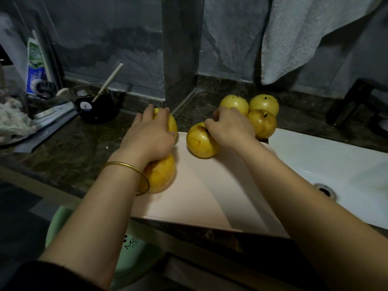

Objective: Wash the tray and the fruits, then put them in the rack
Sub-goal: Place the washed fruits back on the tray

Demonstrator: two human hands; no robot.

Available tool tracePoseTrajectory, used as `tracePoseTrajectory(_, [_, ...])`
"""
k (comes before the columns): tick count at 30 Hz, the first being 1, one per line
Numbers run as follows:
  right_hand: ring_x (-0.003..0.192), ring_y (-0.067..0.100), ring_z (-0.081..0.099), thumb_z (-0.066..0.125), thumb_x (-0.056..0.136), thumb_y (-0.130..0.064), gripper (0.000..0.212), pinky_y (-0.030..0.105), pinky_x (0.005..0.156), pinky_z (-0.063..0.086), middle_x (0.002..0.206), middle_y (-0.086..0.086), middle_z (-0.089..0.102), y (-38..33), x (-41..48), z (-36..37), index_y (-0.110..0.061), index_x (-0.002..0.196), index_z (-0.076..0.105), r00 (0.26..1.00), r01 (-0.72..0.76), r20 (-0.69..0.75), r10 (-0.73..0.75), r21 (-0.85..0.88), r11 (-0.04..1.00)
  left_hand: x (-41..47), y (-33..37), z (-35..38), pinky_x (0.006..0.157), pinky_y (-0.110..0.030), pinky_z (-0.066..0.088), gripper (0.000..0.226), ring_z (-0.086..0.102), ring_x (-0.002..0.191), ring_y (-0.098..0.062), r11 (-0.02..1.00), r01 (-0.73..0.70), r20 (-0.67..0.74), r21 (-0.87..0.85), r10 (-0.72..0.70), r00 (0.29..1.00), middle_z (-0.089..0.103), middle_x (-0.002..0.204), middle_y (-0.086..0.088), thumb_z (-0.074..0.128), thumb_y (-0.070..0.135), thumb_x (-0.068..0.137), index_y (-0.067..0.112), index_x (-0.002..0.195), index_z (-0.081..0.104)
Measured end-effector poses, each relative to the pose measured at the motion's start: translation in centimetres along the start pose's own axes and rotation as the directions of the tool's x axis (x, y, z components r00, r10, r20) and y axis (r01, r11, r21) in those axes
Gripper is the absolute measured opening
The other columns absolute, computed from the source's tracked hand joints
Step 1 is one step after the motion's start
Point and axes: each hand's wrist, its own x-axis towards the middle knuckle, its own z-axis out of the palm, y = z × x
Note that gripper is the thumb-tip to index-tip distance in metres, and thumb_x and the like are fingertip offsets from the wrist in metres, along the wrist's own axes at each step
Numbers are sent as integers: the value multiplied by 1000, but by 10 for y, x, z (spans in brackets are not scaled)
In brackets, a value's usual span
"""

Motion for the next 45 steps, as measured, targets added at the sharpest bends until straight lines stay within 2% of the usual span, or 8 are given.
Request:
tracePoseTrajectory(8, [98,31,60,48,93,-35,25,31,71,42,102,8,67,5,7,-1,-20,97,68,996,72,-59,-66,105,992,0,0,0,118,-45,14,64,4,146,-30,1000,2,6,5,-2,1000,-3,160,-3,43,34,97,29,152,10])
tracePoseTrajectory(13, [120,33,44,53,88,-26,36,39,93,37,127,11,55,38,28,-16,-18,123,59,947,-75,-320,23,-150,986,0,1,1,117,-45,14,64,2,147,-29,1000,14,1,11,-14,1000,-4,160,-1,43,36,97,31,151,9])
tracePoseTrajectory(22, [128,39,37,69,73,-60,84,47,99,35,141,16,37,87,40,-17,-14,136,39,965,-260,-85,249,-152,954,-1,2,1,116,-45,14,66,1,147,-28,1000,18,5,4,-18,1000,-5,160,1,45,37,97,32,151,8])
tracePoseTrajectory(31, [116,44,45,78,71,-28,75,41,88,40,132,19,37,94,35,-4,-10,130,35,973,-196,-138,187,-56,979,1,0,2,117,-43,13,68,2,147,-28,1000,15,-2,4,-15,1000,-5,160,0,46,38,96,31,152,8])
tracePoseTrajectory(36, [120,34,46,79,67,-26,82,39,94,40,135,14,39,98,27,-9,-15,137,38,936,-44,-339,99,165,985,2,0,3,117,-43,13,68,2,147,-27,1000,11,-7,12,-11,1000,-4,160,0,46,40,95,31,151,9])
tracePoseTrajectory(40, [117,23,51,79,70,-37,77,38,100,43,133,6,48,93,25,-27,-20,136,42,929,-21,-298,218,546,838,4,0,3,118,-43,13,68,3,147,-28,1000,16,-11,11,-16,1000,-3,160,-1,48,39,95,31,151,10])
tracePoseTrajectory(43, [121,32,47,75,69,-40,82,42,97,41,136,11,44,90,19,-32,-23,140,38,918,-71,-379,114,127,989,4,-1,4,117,-43,14,69,3,147,-28,1000,15,-6,20,-15,1000,-3,160,-1,48,40,94,31,151,10])
tracePoseTrajectory(45, [122,33,46,75,67,-42,85,45,99,40,136,11,43,89,17,-35,-25,141,37,915,-101,-379,137,113,988,4,-2,3,117,-44,14,69,4,147,-28,1000,12,-4,25,-12,1000,-3,160,-1,48,39,94,31,152,10])
